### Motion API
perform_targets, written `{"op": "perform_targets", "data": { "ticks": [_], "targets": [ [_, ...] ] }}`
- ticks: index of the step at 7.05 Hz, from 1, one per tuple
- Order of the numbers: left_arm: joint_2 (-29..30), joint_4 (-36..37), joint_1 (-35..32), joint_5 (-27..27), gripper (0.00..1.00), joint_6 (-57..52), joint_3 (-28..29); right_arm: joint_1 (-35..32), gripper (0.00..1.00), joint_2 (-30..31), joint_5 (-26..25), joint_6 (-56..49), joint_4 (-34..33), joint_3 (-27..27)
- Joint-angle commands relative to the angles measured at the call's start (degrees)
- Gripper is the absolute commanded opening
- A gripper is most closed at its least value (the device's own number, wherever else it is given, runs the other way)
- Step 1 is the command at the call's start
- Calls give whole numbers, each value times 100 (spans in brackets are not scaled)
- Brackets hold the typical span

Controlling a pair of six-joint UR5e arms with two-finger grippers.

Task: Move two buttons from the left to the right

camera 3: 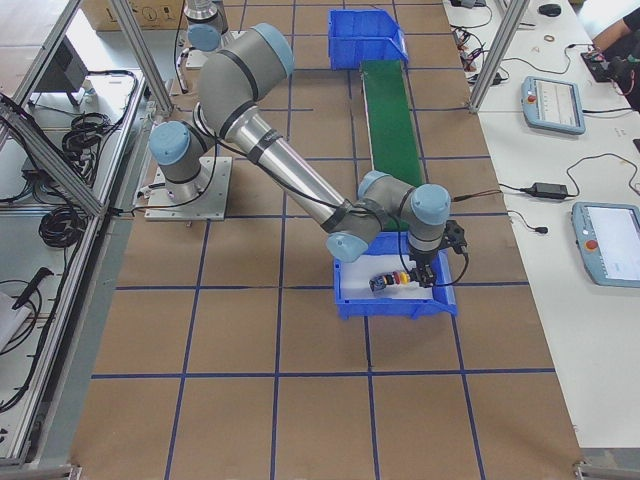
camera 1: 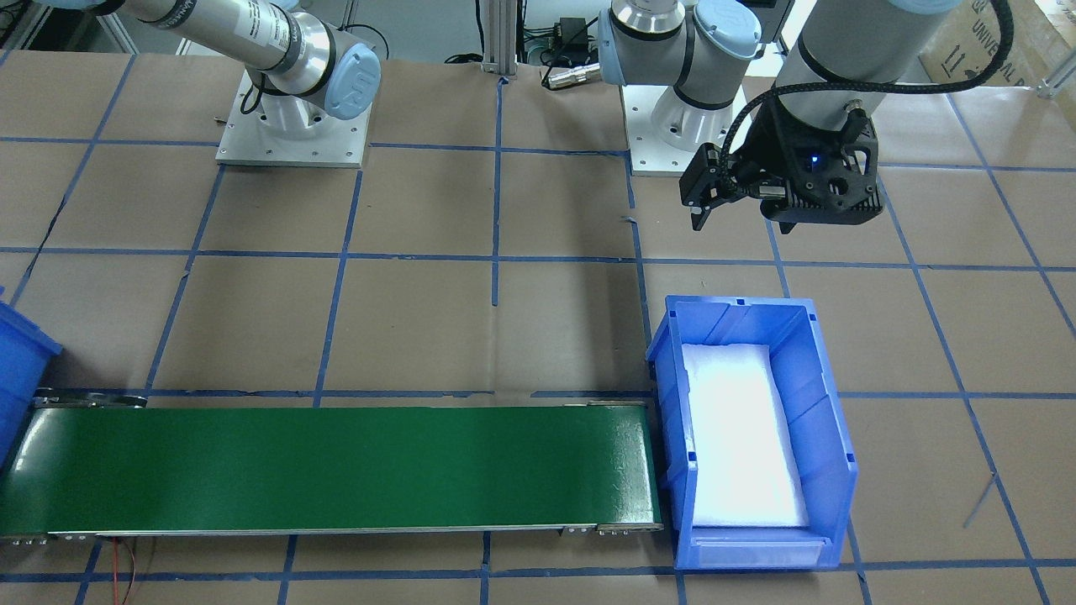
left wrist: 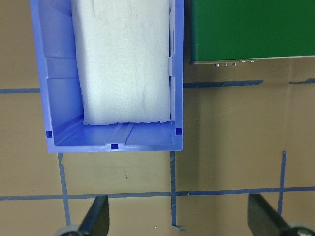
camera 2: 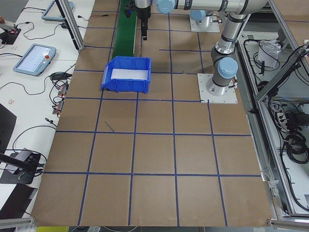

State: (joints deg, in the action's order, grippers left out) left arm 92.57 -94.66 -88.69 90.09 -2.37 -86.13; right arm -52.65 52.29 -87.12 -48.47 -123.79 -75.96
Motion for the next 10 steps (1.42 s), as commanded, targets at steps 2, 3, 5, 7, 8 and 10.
{"op": "perform_targets", "data": {
  "ticks": [2, 3, 5, 7, 8, 10],
  "targets": [
    [-2, 0, 1, 0, 100, 0, 0, 1, 100, 1208, -50, 21, 431, -521],
    [-2, 0, 1, 0, 100, 0, 0, 1, 100, 1692, -198, 57, 713, -786],
    [-2, -17, 1, 0, 100, 0, 8, -139, 100, 2065, -174, 606, 1538, -911],
    [-2, 0, 1, 0, 100, 0, 0, -1050, 100, 2538, -252, 1749, 1884, -1077],
    [-2, 0, 1, 0, 100, 0, 0, -1298, 100, 2680, -252, 2249, 1885, -1348],
    [6, 0, 1, 0, 100, 0, 0, -1790, 100, 3006, -261, 3024, 1884, -1658]
  ]
}}
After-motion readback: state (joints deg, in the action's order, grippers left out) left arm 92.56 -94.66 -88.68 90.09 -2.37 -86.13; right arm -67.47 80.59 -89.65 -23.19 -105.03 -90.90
